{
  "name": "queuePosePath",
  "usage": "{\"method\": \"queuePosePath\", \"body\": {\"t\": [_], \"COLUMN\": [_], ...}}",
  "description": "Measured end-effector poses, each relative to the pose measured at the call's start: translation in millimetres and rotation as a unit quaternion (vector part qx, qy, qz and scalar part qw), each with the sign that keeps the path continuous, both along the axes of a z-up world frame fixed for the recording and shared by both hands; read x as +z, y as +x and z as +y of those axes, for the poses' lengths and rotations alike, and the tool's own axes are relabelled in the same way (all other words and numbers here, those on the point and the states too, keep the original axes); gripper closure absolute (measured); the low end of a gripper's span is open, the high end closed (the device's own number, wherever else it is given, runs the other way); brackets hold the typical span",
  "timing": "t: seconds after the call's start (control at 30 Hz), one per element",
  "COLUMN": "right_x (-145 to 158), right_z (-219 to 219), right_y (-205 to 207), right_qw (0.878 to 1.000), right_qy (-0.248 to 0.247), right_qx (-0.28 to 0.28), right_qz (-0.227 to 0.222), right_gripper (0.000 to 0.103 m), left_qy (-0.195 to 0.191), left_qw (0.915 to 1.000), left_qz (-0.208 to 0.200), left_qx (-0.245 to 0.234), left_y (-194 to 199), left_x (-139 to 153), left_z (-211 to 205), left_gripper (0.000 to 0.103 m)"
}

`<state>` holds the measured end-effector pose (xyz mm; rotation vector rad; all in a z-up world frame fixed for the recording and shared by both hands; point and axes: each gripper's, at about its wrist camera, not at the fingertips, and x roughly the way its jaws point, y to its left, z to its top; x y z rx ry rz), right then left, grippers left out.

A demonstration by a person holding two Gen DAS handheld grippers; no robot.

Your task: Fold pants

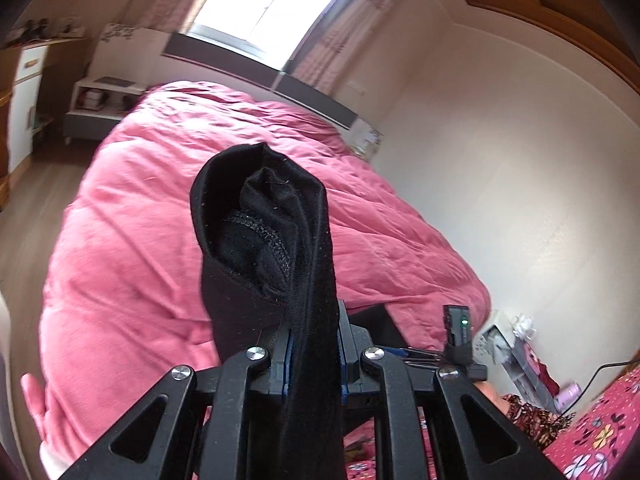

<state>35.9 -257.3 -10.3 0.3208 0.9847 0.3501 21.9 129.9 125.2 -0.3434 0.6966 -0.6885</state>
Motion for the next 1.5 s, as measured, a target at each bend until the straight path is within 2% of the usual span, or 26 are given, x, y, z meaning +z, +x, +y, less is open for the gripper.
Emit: {"method": "queuePosePath", "body": {"t": [0.23,0.4,0.53,0.67,0.8,1.1,1.33,1.43,1.47,1.5], "right_x": [1.4,5.9,12.2,13.6,14.1,7.9,2.0,-0.8,-1.4,-1.5], "right_z": [-47.3,-73.9,-86.1,-111.1,-139.9,-191.1,-188.5,-183.0,-181.8,-180.8], "right_y": [-9.3,-12.5,-16.9,-20.1,-22.9,-30.3,-25.4,-23.2,-22.6,-22.0], "right_qw": [0.998,0.996,0.994,0.987,0.977,0.953,0.954,0.956,0.957,0.958], "right_qy": [-0.019,0.016,0.018,0.060,0.073,0.079,0.077,0.075,0.075,0.073], "right_qx": [-0.055,-0.087,-0.106,-0.148,-0.198,-0.290,-0.286,-0.280,-0.277,-0.275], "right_qz": [0.020,0.021,0.015,0.020,0.021,0.029,0.035,0.038,0.038,0.038], "right_gripper": [0.052,0.052,0.052,0.052,0.052,0.052,0.052,0.052,0.052,0.052], "left_qy": [-0.013,-0.014,-0.013,-0.015,-0.019,0.047,0.104,0.127,0.132,0.131], "left_qw": [0.9982,0.9955,0.9927,0.9903,0.9873,0.9834,0.9797,0.9780,0.9766,0.9753], "left_qz": [0.006,0.010,0.011,0.024,0.046,0.076,0.088,0.093,0.103,0.112], "left_qx": [-0.057,-0.093,-0.120,-0.136,-0.151,-0.158,-0.147,-0.136,-0.135,-0.138], "left_y": [9.5,12.5,14.9,25.3,38.8,51.1,45.7,42.4,41.8,41.6], "left_x": [7.3,7.0,1.9,-9.3,-27.8,-83.1,-112.7,-118.4,-121.4,-123.6], "left_z": [-54.7,-100.6,-139.9,-182.3,-225.4,-296.3,-318.5,-323.7,-326.5,-328.3], "left_gripper": [0.088,0.088,0.088,0.088,0.088,0.088,0.087,0.082,0.072,0.068]}}
